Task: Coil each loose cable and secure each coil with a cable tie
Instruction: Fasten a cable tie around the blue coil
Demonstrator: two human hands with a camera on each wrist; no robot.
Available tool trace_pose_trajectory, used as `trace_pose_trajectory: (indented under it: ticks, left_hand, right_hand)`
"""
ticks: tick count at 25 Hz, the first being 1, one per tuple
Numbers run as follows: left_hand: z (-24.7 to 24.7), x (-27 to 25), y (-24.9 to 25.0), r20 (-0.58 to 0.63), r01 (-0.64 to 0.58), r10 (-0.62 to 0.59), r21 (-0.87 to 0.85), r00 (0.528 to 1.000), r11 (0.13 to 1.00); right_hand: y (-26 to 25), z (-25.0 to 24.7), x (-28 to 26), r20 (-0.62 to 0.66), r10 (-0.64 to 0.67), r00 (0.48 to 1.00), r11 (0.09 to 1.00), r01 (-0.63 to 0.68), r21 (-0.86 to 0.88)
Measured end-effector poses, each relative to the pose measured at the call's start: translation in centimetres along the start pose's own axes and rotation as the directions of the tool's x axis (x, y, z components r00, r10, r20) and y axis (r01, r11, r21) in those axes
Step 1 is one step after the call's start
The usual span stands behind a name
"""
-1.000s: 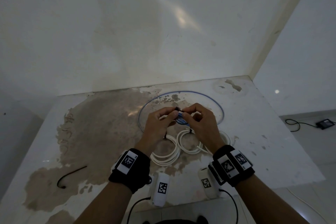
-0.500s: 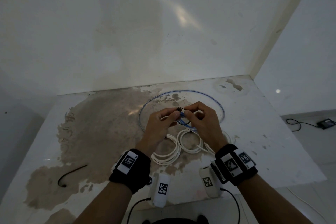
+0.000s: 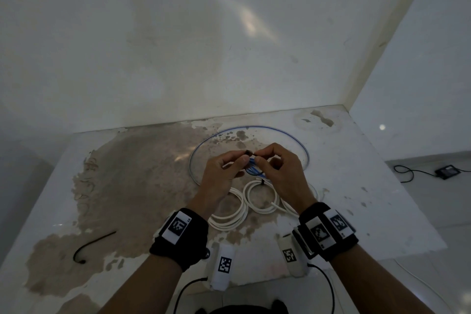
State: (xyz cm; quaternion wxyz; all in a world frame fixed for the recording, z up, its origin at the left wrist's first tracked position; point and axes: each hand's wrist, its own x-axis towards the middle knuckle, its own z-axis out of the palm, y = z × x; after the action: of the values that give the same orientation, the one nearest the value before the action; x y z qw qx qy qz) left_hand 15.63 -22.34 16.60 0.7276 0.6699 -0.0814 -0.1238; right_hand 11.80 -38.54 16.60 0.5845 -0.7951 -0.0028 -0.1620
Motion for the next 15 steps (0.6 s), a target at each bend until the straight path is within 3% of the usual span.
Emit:
trace_pose_trajectory:
  ticks: [10, 15]
  left_hand:
    - [0.0, -0.2, 0.3, 0.101, -0.050, 0.028, 0.221, 0.994, 0.974]
    - [0.2, 0.0, 0.8, 0.107, -0.093, 0.068, 0.250, 0.992, 0.964]
  right_hand:
    - [0.7, -0.9, -0.6, 0.060, 0.036, 0.998, 0.999, -0.035, -0.014]
    - [0.4, -0.9, -0.9, 0.013, 0.080, 0.997, 0.995, -0.081, 0.055]
